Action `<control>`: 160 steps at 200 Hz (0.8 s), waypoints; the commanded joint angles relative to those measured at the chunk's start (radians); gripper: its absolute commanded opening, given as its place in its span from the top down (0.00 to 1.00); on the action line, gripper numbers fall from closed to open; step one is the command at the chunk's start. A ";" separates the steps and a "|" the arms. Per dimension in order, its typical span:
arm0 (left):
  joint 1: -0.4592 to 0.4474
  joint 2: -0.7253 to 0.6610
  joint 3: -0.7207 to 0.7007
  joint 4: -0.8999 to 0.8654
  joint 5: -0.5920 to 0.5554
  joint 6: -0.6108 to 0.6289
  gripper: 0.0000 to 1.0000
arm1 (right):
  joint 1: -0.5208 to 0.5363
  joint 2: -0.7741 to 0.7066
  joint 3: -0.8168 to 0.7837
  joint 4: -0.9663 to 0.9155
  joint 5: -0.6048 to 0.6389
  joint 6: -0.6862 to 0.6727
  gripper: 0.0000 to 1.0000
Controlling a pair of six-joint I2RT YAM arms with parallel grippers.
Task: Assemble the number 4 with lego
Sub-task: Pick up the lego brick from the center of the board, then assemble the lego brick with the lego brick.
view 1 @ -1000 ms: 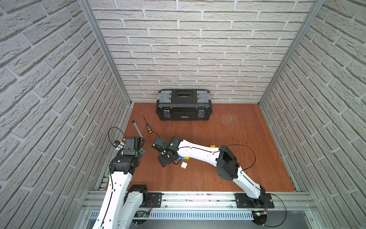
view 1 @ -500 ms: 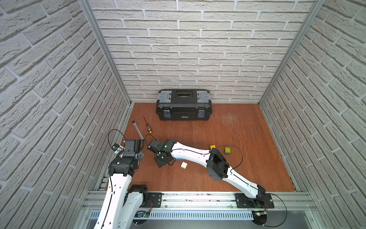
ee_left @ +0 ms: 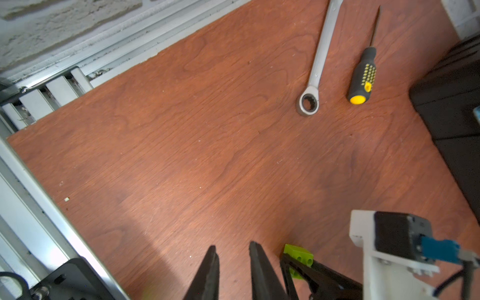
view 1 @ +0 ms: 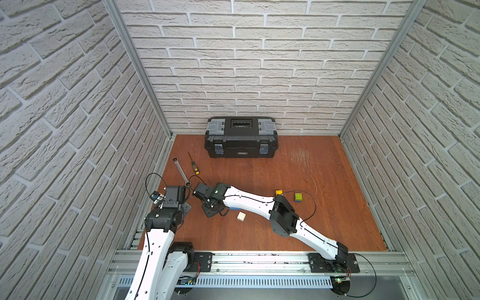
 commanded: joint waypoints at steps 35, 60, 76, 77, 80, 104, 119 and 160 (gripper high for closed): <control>-0.002 -0.023 -0.110 0.165 0.168 0.062 0.76 | 0.013 -0.413 -0.381 0.102 0.046 -0.118 0.98; -0.067 0.017 -0.171 0.293 0.240 0.051 0.78 | 0.000 -0.582 -0.635 0.180 0.061 -0.183 0.98; -0.138 0.085 -0.187 0.348 0.234 0.026 0.80 | -0.009 -0.614 -0.706 0.146 0.067 -0.237 0.98; -0.143 0.089 -0.187 0.352 0.233 0.025 0.80 | -0.011 -0.614 -0.708 0.143 0.065 -0.241 0.98; -0.154 0.099 -0.189 0.362 0.232 0.021 0.80 | -0.013 -0.614 -0.713 0.131 0.062 -0.253 0.98; -0.221 0.182 -0.194 0.412 0.228 -0.003 0.81 | -0.017 -0.624 -0.773 0.132 0.046 -0.326 0.98; -0.232 0.200 -0.195 0.425 0.224 -0.013 0.81 | -0.018 -0.626 -0.799 0.143 0.045 -0.358 0.98; -0.235 0.200 -0.197 0.414 0.215 -0.011 0.81 | -0.037 -0.610 -0.832 0.150 0.016 -0.407 0.98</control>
